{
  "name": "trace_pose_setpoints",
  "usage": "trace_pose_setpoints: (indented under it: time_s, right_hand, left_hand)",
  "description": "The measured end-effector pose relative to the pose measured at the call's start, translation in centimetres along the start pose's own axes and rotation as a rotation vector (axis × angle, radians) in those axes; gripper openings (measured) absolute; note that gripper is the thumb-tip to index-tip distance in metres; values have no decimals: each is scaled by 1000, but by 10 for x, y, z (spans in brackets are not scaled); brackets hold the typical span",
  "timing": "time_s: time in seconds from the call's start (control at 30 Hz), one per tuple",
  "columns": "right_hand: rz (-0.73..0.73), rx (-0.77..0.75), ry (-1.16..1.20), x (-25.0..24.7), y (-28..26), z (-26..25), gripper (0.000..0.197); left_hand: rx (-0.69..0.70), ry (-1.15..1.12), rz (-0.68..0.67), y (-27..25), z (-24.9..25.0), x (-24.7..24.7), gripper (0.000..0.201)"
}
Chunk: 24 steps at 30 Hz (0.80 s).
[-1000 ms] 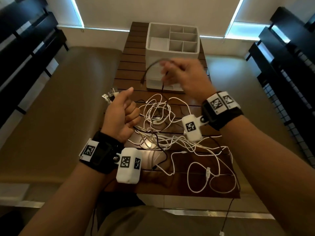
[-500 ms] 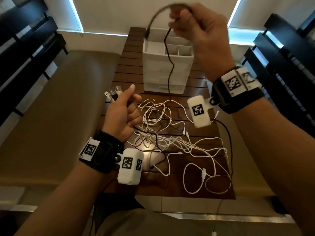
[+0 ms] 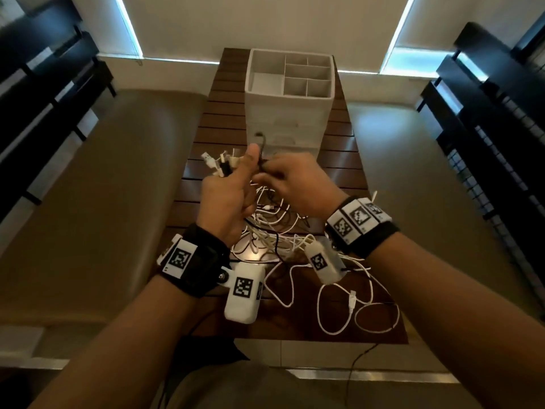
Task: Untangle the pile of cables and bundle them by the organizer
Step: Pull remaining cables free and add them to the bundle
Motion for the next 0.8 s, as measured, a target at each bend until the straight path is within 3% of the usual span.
trace_pose_setpoints:
  time_s: [0.1,0.17,0.33,0.5,0.57,0.63,0.73,0.8]
  right_hand:
    - [-58,-102,-72,18,-1,4,15]
    - [-63,-51,-143,24,0,23,15]
    - [-201,412,-319,39,-15,105,26]
    - [-284,722,-537,31,-35,146,34]
    - [-222,724,-389,13,-28,146,36]
    - [-36,648,-165,-15,-13,135,37]
    - [317,435,69,-60,7,99,34]
    - [425,302,253,-78,16,73,23]
  left_hand:
    - [-9,28,21,3,-2,-4,47]
    - [-20,14,17,5,2,-9,24]
    - [4,-133,21,10,23,-38,21]
    - [11,-217,54,15,25,-65,25]
    - [-26,-207,78,17,18,-71,24]
    - [-106,-159,120,18,7,-72,22]
    - [-250,-71,170,18,-14,-66,24]
    - [-298,-65,206,18,-22,-64,25]
Point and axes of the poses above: each hand's wrist, its own y-axis towards the middle knuckle, its own x-axis out of the palm, z = x × y, the point moved 5 cm from there along y, towards the middle knuckle, and after that the axes turned 5 degrees about -z, right-handed, at the moved point
